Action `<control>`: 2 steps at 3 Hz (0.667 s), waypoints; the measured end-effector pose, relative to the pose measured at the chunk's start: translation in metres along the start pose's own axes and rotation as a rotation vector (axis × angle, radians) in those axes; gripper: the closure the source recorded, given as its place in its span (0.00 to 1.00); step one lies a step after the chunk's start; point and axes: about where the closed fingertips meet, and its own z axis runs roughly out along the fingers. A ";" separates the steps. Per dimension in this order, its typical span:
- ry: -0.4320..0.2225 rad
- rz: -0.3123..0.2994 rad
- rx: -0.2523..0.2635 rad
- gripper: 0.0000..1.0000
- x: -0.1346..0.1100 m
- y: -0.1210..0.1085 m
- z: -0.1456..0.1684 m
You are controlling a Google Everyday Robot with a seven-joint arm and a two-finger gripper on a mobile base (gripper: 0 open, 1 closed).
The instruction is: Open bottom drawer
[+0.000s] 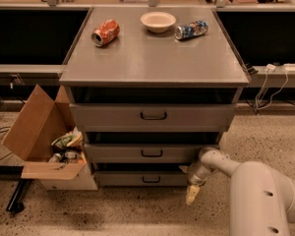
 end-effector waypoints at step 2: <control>-0.078 0.187 0.050 0.00 0.017 -0.005 0.046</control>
Offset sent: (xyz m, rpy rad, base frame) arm 0.0112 0.0034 -0.0725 0.1182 0.0526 -0.2930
